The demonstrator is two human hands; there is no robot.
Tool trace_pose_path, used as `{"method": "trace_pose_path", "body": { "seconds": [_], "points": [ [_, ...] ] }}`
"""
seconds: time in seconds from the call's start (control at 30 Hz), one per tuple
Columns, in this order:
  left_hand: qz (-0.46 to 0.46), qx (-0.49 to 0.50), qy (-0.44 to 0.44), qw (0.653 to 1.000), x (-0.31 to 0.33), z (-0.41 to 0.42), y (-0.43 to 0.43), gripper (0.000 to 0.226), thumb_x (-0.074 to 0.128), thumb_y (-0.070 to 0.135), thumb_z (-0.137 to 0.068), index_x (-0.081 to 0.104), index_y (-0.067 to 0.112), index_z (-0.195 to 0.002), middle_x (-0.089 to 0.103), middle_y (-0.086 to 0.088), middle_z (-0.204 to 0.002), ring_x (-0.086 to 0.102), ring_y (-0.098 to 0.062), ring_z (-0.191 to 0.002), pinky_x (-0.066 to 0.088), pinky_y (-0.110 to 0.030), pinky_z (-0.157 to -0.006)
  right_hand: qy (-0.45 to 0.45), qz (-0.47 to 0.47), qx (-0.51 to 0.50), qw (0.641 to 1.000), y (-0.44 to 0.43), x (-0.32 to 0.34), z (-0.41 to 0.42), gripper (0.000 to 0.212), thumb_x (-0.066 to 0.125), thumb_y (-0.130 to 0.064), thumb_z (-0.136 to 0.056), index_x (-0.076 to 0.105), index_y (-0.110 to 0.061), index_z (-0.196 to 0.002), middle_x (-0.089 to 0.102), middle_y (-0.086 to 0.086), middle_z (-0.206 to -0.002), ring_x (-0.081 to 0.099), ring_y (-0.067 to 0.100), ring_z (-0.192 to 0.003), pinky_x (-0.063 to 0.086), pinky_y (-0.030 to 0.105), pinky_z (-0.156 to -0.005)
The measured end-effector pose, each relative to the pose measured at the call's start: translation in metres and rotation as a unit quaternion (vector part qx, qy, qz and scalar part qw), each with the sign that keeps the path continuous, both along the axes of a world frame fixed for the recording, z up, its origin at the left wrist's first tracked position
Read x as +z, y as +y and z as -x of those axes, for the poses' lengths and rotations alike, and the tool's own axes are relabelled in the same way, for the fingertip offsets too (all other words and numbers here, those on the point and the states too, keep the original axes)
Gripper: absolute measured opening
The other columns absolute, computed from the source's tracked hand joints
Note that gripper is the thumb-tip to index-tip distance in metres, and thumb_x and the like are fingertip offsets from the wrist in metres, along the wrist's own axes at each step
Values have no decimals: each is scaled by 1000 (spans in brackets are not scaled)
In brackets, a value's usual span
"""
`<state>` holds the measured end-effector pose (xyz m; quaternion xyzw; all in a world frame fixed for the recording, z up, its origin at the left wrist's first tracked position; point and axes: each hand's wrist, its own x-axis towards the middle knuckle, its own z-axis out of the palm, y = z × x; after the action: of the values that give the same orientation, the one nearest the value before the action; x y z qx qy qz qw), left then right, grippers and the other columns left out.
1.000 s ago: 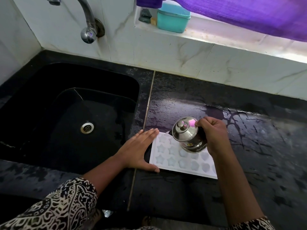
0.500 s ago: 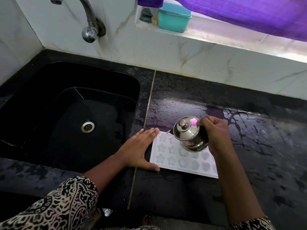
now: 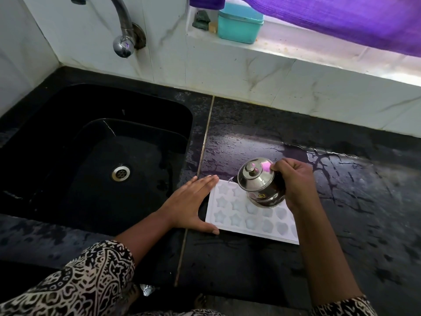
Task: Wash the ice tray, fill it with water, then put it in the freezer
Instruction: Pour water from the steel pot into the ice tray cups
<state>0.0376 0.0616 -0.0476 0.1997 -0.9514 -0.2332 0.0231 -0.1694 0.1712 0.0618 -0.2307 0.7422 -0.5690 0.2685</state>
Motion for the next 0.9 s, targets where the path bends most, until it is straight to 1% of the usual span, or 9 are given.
{"method": "trace_pose_path", "body": {
  "seconds": [0.1, 0.23, 0.3, 0.4, 0.5, 0.6, 0.7, 0.8, 0.9],
  "points": [
    [0, 1, -2, 1000, 0, 0, 0, 129, 53, 89, -56, 2, 20, -153, 8, 5, -161, 5, -6, -147, 0, -33, -121, 2, 4, 3, 1000, 0, -1, 1, 13, 56, 0, -81, 59, 11, -76, 41, 12, -64, 37, 17, -57, 38, 16, -46],
    [-4, 3, 2, 1000, 0, 0, 0, 129, 55, 88, -56, 3, 20, -153, 10, 4, -161, 7, -7, -147, 1, -33, -121, -12, 15, 0, 1000, 0, -2, 2, 15, 55, 0, -82, 58, 14, -78, 41, 11, -63, 39, 15, -56, 39, 14, -45],
    [-5, 3, -1, 1000, 1, 0, 0, 129, 55, 88, -57, 3, 20, -153, 9, 4, -161, 6, -7, -147, 1, -33, -121, -26, 23, -4, 999, 1, -2, 2, 13, 54, 0, -82, 56, 8, -71, 39, 8, -58, 38, 12, -53, 38, 15, -45],
    [-3, 2, -3, 1000, 2, 0, 0, 129, 55, 88, -56, 2, 20, -153, 9, 4, -161, 6, -6, -147, 0, -32, -120, -72, 58, -25, 995, 3, -4, 4, 24, 51, 2, -81, 46, -3, -58, 37, -1, -48, 36, 7, -48, 34, 18, -47],
    [-2, 3, -4, 1000, 2, 0, 1, 129, 55, 88, -56, 2, 21, -153, 9, 4, -161, 6, -6, -146, 1, -33, -121, -135, 112, -47, 983, 6, -4, 7, 34, 48, 5, -82, 49, -10, -52, 38, -4, -46, 38, 7, -48, 34, 20, -49],
    [2, 2, -8, 1000, 1, 0, 0, 129, 55, 88, -57, 1, 21, -153, 8, 5, -161, 5, -6, -146, 0, -33, -121, -155, 142, -57, 976, 11, -3, 10, 46, 46, 6, -82, 51, -17, -42, 39, -6, -44, 39, 7, -49, 35, 18, -49],
    [3, 2, -4, 1000, 1, 0, 1, 129, 56, 87, -57, 1, 21, -153, 8, 5, -161, 6, -5, -146, -1, -32, -120, -147, 144, -62, 977, 16, -2, 14, 42, 46, 5, -83, 51, -14, -46, 39, -5, -45, 38, 9, -52, 34, 21, -53],
    [2, 4, 5, 1000, 1, 0, 1, 129, 56, 87, -57, 4, 20, -153, 11, 4, -160, 8, -5, -146, -1, -31, -120, -136, 126, -58, 981, 22, -3, 19, 48, 47, 4, -83, 54, -18, -41, 43, -7, -44, 41, 7, -51, 37, 19, -51],
    [2, 3, 9, 1000, 2, 0, 2, 129, 55, 88, -56, 6, 19, -153, 12, 4, -160, 10, -6, -146, 1, -32, -120, -128, 123, -61, 982, 29, -4, 23, 32, 55, 0, -76, 52, -14, -48, 44, -6, -45, 42, 7, -48, 37, 18, -49]
  ]
}}
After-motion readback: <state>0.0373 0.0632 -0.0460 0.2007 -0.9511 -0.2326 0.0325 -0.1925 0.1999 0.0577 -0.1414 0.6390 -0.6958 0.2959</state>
